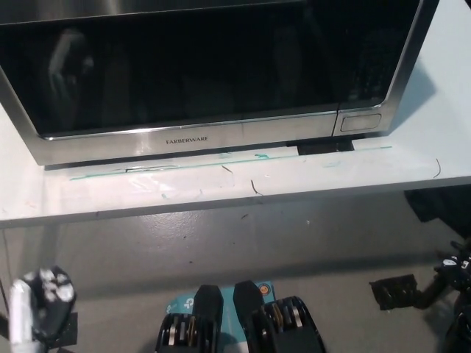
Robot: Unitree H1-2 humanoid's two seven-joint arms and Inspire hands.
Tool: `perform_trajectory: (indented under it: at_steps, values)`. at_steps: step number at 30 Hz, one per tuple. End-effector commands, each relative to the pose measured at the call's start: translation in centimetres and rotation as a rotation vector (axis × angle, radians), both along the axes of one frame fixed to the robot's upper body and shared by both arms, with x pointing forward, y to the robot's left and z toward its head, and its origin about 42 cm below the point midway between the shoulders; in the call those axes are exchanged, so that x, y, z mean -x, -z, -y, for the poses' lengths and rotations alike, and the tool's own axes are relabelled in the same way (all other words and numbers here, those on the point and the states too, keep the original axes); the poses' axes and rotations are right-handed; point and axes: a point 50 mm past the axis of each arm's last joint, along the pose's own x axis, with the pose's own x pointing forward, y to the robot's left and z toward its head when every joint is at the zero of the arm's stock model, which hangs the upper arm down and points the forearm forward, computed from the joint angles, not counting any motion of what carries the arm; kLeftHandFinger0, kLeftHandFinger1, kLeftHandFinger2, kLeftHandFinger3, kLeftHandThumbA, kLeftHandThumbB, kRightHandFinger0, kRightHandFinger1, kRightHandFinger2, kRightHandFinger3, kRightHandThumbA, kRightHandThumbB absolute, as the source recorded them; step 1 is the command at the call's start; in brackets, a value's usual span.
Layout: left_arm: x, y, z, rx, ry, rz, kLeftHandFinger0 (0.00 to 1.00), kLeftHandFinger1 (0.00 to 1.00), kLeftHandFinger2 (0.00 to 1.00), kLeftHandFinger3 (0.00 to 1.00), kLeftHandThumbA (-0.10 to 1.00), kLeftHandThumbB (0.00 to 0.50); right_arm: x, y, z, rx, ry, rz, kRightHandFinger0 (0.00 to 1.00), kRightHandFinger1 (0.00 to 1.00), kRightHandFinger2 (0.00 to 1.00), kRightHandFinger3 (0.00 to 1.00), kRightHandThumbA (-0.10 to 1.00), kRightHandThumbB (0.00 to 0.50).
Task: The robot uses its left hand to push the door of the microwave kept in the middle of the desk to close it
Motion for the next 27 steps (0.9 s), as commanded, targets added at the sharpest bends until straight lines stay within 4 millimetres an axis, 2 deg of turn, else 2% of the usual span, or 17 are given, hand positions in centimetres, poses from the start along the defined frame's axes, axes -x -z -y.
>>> perform_trajectory:
  at_steps: [1, 2, 4, 5, 6, 8, 9, 10, 12, 15, 17, 18, 19, 21, 24, 25, 27]
  values:
    - [-1.1, 0.2, -0.7, -0.048, -0.066, -0.026, 0.00, 0.04, 0.20, 0.35, -0.10, 0.017, -1.4, -2.0, 0.8, 0.013, 0.018, 0.074, 0.17, 0.19, 0.36, 0.64, -0.10, 0.047]
    - [-1.6, 0.4, -0.9, -0.033, -0.079, -0.098, 0.04, 0.07, 0.25, 0.38, -0.07, 0.005, -1.4, -2.0, 0.8, 0.017, 0.008, 0.081, 0.24, 0.26, 0.40, 0.65, -0.10, 0.040]
    - [-2.9, 1.1, -1.5, 0.032, -0.102, -0.204, 0.08, 0.13, 0.30, 0.44, -0.03, 0.014, -1.3, -2.0, 0.6, 0.023, -0.001, 0.079, 0.29, 0.30, 0.43, 0.66, -0.10, 0.033]
    - [-3.8, 1.4, -1.8, 0.079, -0.136, -0.238, 0.07, 0.13, 0.29, 0.42, -0.09, 0.018, -1.4, -1.7, 0.4, 0.014, -0.003, 0.077, 0.33, 0.34, 0.45, 0.68, -0.10, 0.026]
    - [-4.2, 1.4, -1.9, 0.087, -0.133, -0.247, 0.07, 0.13, 0.29, 0.43, -0.10, 0.014, -1.5, -1.6, 0.4, 0.011, -0.006, 0.076, 0.33, 0.33, 0.45, 0.68, -0.10, 0.026]
    - [-5.2, 1.8, -2.0, 0.083, -0.132, -0.254, 0.08, 0.14, 0.29, 0.44, -0.08, 0.006, -1.5, -1.7, 0.4, 0.024, -0.012, 0.068, 0.39, 0.39, 0.51, 0.70, -0.10, 0.037]
    - [-6.1, 2.2, -2.1, 0.092, -0.137, -0.252, 0.10, 0.15, 0.29, 0.42, -0.05, 0.002, -1.6, -1.7, 0.4, -0.001, 0.009, 0.078, 0.28, 0.29, 0.42, 0.65, -0.10, 0.047]
    - [-6.5, 2.3, -2.2, 0.090, -0.142, -0.260, 0.11, 0.16, 0.31, 0.42, -0.02, 0.012, -1.7, -1.7, 0.3, -0.001, 0.010, 0.082, 0.23, 0.25, 0.39, 0.64, -0.10, 0.041]
    - [-7.0, 2.6, -2.2, 0.075, -0.166, -0.282, 0.10, 0.16, 0.33, 0.43, 0.00, 0.034, -1.7, -1.7, 0.3, 0.002, 0.009, 0.083, 0.23, 0.25, 0.39, 0.63, -0.10, 0.035]
    - [-7.8, 3.1, -2.3, 0.085, -0.183, -0.288, 0.08, 0.13, 0.30, 0.42, -0.01, 0.040, -1.6, -1.7, 0.3, 0.023, 0.007, 0.071, 0.29, 0.31, 0.44, 0.64, -0.10, 0.040]
    - [-8.1, 3.1, -2.6, 0.089, -0.181, -0.298, 0.06, 0.10, 0.25, 0.42, 0.06, 0.026, -1.6, -1.5, 0.4, 0.015, 0.001, 0.076, 0.36, 0.36, 0.47, 0.65, -0.10, 0.053]
    - [-8.3, 3.1, -2.7, 0.098, -0.179, -0.290, 0.07, 0.10, 0.24, 0.41, 0.08, 0.028, -1.6, -1.4, 0.4, 0.015, 0.001, 0.072, 0.32, 0.32, 0.45, 0.65, -0.10, 0.052]
    - [-8.5, 3.0, -2.8, 0.108, -0.176, -0.275, 0.08, 0.11, 0.25, 0.41, 0.08, 0.020, -1.5, -1.4, 0.3, 0.009, 0.000, 0.083, 0.29, 0.30, 0.42, 0.63, -0.10, 0.048]
    - [-8.9, 2.9, -3.0, 0.122, -0.195, -0.274, 0.15, 0.17, 0.30, 0.44, 0.06, 0.027, -1.5, -1.4, 0.3, 0.020, -0.007, 0.075, 0.31, 0.33, 0.45, 0.64, -0.10, 0.038]
    - [-10.1, 2.2, -2.8, 0.125, -0.187, -0.261, 0.17, 0.20, 0.33, 0.44, 0.06, 0.019, -1.4, -1.2, 0.3, 0.033, -0.010, 0.063, 0.37, 0.38, 0.49, 0.67, -0.10, 0.036]
    - [-10.6, 2.0, -2.6, 0.130, -0.192, -0.255, 0.21, 0.24, 0.37, 0.47, 0.06, 0.018, -1.3, -1.3, 0.3, 0.052, -0.023, 0.054, 0.49, 0.49, 0.59, 0.71, -0.10, 0.022]
    - [-11.0, 1.7, -2.4, 0.160, -0.179, -0.234, 0.18, 0.22, 0.36, 0.47, 0.05, 0.002, -1.4, -1.3, 0.3, 0.058, -0.019, 0.053, 0.48, 0.47, 0.57, 0.69, -0.10, 0.032]
